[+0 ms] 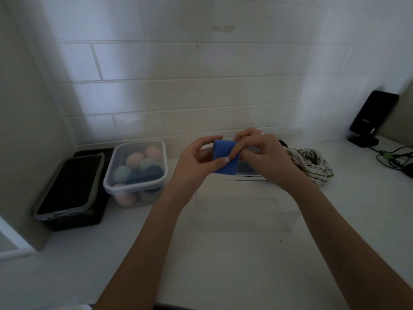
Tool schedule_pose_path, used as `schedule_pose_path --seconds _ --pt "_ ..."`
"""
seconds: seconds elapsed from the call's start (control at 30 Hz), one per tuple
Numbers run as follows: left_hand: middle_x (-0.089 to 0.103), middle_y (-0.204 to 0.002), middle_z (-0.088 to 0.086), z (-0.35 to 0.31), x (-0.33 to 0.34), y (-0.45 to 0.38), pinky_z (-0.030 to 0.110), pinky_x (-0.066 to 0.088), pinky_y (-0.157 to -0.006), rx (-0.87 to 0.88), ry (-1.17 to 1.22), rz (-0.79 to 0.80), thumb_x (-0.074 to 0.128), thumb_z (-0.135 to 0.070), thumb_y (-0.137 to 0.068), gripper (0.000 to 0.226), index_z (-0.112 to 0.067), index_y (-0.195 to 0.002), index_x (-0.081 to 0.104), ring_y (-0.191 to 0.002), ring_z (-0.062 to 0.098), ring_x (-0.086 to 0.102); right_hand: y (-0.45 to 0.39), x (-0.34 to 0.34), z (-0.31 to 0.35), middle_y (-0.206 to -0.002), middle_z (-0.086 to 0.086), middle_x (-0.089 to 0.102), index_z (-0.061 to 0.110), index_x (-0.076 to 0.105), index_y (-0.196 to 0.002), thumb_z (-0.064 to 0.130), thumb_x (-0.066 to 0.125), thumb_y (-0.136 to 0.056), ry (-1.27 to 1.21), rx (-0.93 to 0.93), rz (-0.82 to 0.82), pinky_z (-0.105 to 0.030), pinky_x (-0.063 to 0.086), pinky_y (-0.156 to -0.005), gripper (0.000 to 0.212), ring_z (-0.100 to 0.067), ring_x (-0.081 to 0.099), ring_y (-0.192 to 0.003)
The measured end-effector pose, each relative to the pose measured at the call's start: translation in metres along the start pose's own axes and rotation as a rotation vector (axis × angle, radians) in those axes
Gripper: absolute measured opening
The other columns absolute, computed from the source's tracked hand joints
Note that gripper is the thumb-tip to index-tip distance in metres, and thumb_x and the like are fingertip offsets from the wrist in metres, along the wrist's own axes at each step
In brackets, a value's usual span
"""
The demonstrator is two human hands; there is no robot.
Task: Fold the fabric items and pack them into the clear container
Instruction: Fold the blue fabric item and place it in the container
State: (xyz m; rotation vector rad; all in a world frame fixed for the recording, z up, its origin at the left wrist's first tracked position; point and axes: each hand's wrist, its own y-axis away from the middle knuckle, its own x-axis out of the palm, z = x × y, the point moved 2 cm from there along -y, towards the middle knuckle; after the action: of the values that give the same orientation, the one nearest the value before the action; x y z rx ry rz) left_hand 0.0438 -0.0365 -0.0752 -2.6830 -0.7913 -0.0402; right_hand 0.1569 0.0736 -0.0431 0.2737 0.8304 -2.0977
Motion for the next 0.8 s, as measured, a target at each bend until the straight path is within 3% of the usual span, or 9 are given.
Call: schedule_pose_path --seconds 0.07,0.13,0.2,0.27,0.43,0.5,0.6,0.73,0.8 --pt "0.076 -0.081 -0.004 0.000 -0.002 0.001 0.026 0.057 -0.072 0.012 -0.033 -0.016 0.069 0.005 -0.075 0.044 -0.023 -0.107 0.059 -0.083 0.015 0.071 -0.001 -0.002 0.002 -0.092 -0.003 0.062 0.019 0.062 -0.064 0.001 0.050 -0.072 -0.092 0.050 -0.017 -0.047 0.051 -0.088 0.024 -0.014 0.060 -0.091" --pt "0.076 -0.078 -0.005 0.000 -0.002 0.001 0.025 0.057 -0.071 0.021 -0.053 -0.018 0.069 0.005 -0.075 0.044 -0.024 -0.106 0.057 -0.082 0.015 0.072 -0.001 -0.003 0.004 -0.097 -0.008 0.062 0.013 0.054 -0.076 -0.001 0.052 -0.083 -0.210 0.144 0.025 -0.053 0.051 -0.084 0.016 -0.023 0.061 -0.090" --pt "0.076 -0.079 -0.004 -0.001 -0.002 0.002 0.027 0.058 -0.073 0.021 -0.046 -0.010 0.068 0.006 -0.075 0.044 -0.021 -0.108 0.057 -0.083 0.017 0.072 0.000 -0.002 0.004 -0.099 -0.004 0.061 0.012 0.054 -0.094 0.006 0.058 -0.089 -0.146 0.155 0.103 -0.053 0.053 -0.080 0.009 -0.025 0.062 -0.086" --pt "0.076 -0.082 -0.001 -0.002 -0.002 0.003 0.031 0.059 -0.075 0.011 -0.033 -0.006 0.069 0.004 -0.074 0.045 -0.017 -0.111 0.056 -0.085 0.020 0.072 0.000 0.000 0.004 -0.103 -0.003 0.061 0.016 0.058 -0.107 0.014 0.063 -0.087 -0.047 0.140 0.141 -0.050 0.057 -0.078 0.021 -0.028 0.066 -0.089" --pt "0.073 -0.090 0.006 -0.002 -0.003 0.002 0.028 0.059 -0.072 0.019 -0.173 -0.052 0.077 -0.004 -0.070 0.047 -0.016 -0.110 0.056 -0.082 0.016 0.071 -0.002 0.001 0.007 -0.083 0.001 0.067 0.012 0.064 -0.100 0.011 0.063 -0.087 -0.031 0.091 0.081 -0.038 0.059 -0.073 0.013 -0.016 0.066 -0.079" --pt "0.072 -0.085 0.003 0.000 -0.002 0.000 0.024 0.056 -0.069 0.048 -0.314 -0.053 0.079 -0.009 -0.069 0.036 -0.015 -0.099 0.062 -0.076 0.010 0.069 -0.003 -0.001 0.007 -0.081 -0.006 0.065 0.008 0.063 -0.100 0.010 0.062 -0.088 -0.062 0.108 0.024 -0.038 0.059 -0.072 0.012 -0.017 0.065 -0.075" --pt "0.070 -0.075 0.002 0.005 -0.004 -0.003 0.029 0.054 -0.066 0.076 -0.459 -0.058 0.081 -0.013 -0.066 0.021 -0.013 -0.081 0.067 -0.066 0.007 0.065 -0.003 0.000 0.005 -0.086 -0.011 0.063 0.004 0.061 -0.100 0.010 0.061 -0.089 -0.101 0.124 0.016 -0.044 0.057 -0.076 0.013 -0.023 0.063 -0.078" --pt "0.068 -0.069 0.007 0.009 -0.006 -0.003 0.036 0.052 -0.062 0.114 -0.537 -0.042 0.084 -0.010 -0.060 0.024 -0.012 -0.075 0.066 -0.062 0.013 0.060 -0.003 0.002 0.008 -0.088 0.005 0.064 0.016 0.067 -0.097 0.020 0.066 -0.085 0.024 0.028 0.091 -0.022 0.048 -0.077 0.012 -0.010 0.058 -0.084" --pt "0.067 -0.067 0.004 0.009 -0.003 -0.002 0.035 0.051 -0.062 0.133 -0.575 -0.017 0.085 -0.011 -0.059 0.025 -0.017 -0.072 0.064 -0.060 0.011 0.058 -0.005 0.004 0.010 -0.081 0.010 0.066 0.018 0.068 -0.088 0.017 0.067 -0.084 0.069 -0.009 0.090 -0.022 0.048 -0.073 0.004 -0.009 0.060 -0.080"
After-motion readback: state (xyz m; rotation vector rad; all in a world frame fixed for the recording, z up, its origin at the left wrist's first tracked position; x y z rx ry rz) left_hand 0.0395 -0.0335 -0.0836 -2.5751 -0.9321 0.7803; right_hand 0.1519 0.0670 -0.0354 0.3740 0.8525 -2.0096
